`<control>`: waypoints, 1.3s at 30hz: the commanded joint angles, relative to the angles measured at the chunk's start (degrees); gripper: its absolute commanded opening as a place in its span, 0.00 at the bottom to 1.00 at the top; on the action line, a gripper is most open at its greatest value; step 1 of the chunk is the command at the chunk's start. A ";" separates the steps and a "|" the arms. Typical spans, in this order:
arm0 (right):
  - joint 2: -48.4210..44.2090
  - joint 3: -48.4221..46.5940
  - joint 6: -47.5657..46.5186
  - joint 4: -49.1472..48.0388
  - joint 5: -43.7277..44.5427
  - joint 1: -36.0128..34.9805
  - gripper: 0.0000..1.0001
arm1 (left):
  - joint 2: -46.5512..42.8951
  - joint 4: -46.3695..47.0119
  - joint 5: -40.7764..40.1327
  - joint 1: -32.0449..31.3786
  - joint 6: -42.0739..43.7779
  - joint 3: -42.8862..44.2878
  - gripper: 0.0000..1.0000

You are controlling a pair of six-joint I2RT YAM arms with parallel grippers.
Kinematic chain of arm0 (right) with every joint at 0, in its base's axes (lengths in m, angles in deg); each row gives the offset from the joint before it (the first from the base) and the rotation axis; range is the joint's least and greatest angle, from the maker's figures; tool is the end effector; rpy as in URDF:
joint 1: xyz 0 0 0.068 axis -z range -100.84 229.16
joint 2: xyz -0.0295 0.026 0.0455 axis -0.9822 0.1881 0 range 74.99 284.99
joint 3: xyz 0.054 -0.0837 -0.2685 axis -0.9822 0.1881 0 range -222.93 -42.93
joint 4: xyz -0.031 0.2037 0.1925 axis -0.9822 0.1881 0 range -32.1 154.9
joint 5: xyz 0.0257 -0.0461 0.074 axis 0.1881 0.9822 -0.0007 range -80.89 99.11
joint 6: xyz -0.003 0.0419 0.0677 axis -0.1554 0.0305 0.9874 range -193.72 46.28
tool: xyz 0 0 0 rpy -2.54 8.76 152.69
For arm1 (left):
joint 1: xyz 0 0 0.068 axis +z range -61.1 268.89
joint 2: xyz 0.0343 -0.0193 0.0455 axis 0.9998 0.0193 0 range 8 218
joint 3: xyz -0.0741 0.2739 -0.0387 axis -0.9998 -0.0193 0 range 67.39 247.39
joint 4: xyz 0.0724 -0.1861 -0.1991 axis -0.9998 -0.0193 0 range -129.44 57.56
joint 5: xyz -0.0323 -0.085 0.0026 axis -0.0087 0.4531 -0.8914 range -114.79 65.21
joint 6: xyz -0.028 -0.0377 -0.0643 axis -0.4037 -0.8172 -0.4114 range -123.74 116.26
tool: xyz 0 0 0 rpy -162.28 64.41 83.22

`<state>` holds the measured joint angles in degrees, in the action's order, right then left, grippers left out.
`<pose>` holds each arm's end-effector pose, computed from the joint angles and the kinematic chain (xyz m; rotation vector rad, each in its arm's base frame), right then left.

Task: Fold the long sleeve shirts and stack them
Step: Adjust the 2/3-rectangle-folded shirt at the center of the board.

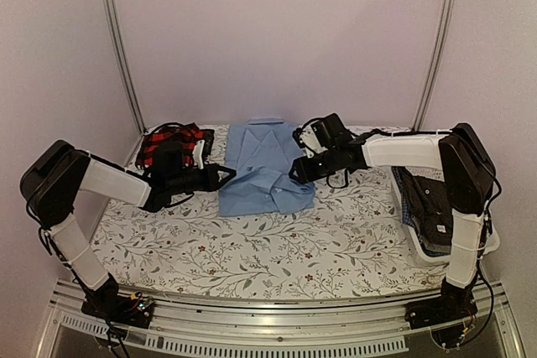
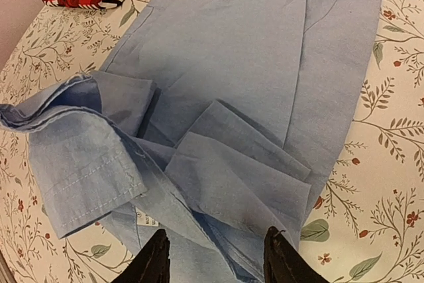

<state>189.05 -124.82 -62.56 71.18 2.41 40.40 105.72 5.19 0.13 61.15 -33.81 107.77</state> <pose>0.3778 0.3134 0.1748 -0.6357 2.3439 0.5486 0.3229 -0.2025 0.1508 0.2724 2.0195 -1.0747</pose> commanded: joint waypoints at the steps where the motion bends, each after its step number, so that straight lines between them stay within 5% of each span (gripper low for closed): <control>1: -0.35 0.17 -4.42 0.21 -4.14 -0.85 0.47 | -1.68 -0.95 0.48 -0.31 1.34 0.51 0.00; 17: 6.31 -3.72 -6.37 2.13 -3.14 -1.31 0.45 | -1.82 -2.47 0.02 -0.12 1.95 2.32 0.00; 26: 6.59 -6.95 -6.15 2.68 -1.02 -1.40 0.09 | -0.90 -4.27 -3.01 0.06 1.70 4.19 0.00; 31: 8.87 -13.99 -5.77 4.56 4.18 -1.38 0.01 | 1.41 -5.50 -9.16 0.62 0.90 6.42 0.00; 36: 14.63 -22.84 -5.94 7.33 8.53 -1.28 0.00 | 4.85 -5.73 -12.60 1.66 -0.66 9.11 0.00; 39: 15.80 -23.83 -6.44 8.43 7.51 -1.23 0.08 | 6.28 -5.30 -11.37 2.00 -0.94 10.24 0.00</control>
<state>202.30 -146.89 -68.59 76.18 7.79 39.39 109.98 0.34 -9.92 62.37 -34.05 116.14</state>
